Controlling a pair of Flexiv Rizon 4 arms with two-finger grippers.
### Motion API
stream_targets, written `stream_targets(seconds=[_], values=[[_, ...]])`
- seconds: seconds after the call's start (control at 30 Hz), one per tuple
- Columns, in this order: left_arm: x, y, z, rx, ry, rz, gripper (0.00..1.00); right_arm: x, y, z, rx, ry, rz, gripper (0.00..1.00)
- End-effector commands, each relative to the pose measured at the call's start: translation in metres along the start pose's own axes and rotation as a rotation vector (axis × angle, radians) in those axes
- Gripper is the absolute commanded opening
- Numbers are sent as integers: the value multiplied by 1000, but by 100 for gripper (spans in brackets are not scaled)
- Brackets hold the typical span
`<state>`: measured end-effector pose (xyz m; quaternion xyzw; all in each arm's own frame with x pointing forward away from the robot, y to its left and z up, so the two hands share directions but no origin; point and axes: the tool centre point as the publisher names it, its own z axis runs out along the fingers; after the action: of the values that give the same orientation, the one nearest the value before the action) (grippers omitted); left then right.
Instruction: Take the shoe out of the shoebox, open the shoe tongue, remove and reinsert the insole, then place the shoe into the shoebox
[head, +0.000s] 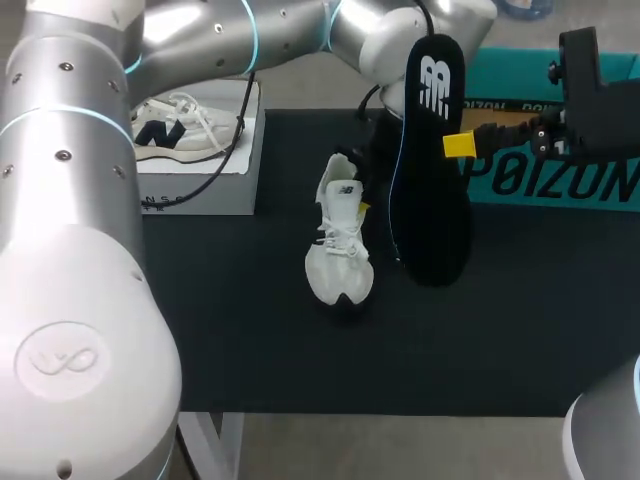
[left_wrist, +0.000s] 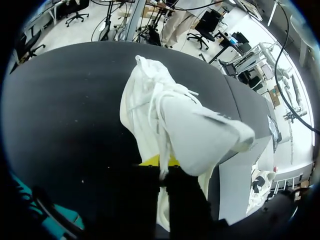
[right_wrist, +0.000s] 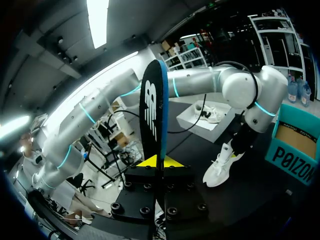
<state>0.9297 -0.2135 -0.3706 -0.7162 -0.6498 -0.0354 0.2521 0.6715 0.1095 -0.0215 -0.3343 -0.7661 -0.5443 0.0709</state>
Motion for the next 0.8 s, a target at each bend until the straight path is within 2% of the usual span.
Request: stream_targets(seconds=[0.03, 0.07, 0.1, 0.2, 0.3, 0.47, 0.5, 0.53, 0.67, 0.8], values=[[1, -1, 4, -5, -11, -4, 13, -1, 1, 3, 2, 1, 1, 0], [1, -1, 4, -4, -13, -5, 43, -1, 1, 3, 2, 1, 1, 0], [0, -2, 4, 0, -15, -4, 100, -1, 1, 3, 2, 1, 1, 0], [2, -4, 3, 26, -39, -4, 100, -1, 1, 3, 2, 1, 1, 0], [11, -5, -5, 18, -81, 36, 100, -1, 1, 3, 2, 1, 1, 0], [19, 14, -15, 74, -111, -32, 100, -1, 1, 3, 2, 1, 1, 0], [8, 14, -32, 85, -113, -25, 100, -1, 1, 3, 2, 1, 1, 0], [6, 16, -37, 95, -129, -29, 100, -1, 1, 3, 2, 1, 1, 0], [10, 15, -46, 119, -201, -22, 100, -1, 1, 3, 2, 1, 1, 0], [22, 12, -63, 134, -289, 40, 100, -1, 1, 3, 2, 1, 1, 0]])
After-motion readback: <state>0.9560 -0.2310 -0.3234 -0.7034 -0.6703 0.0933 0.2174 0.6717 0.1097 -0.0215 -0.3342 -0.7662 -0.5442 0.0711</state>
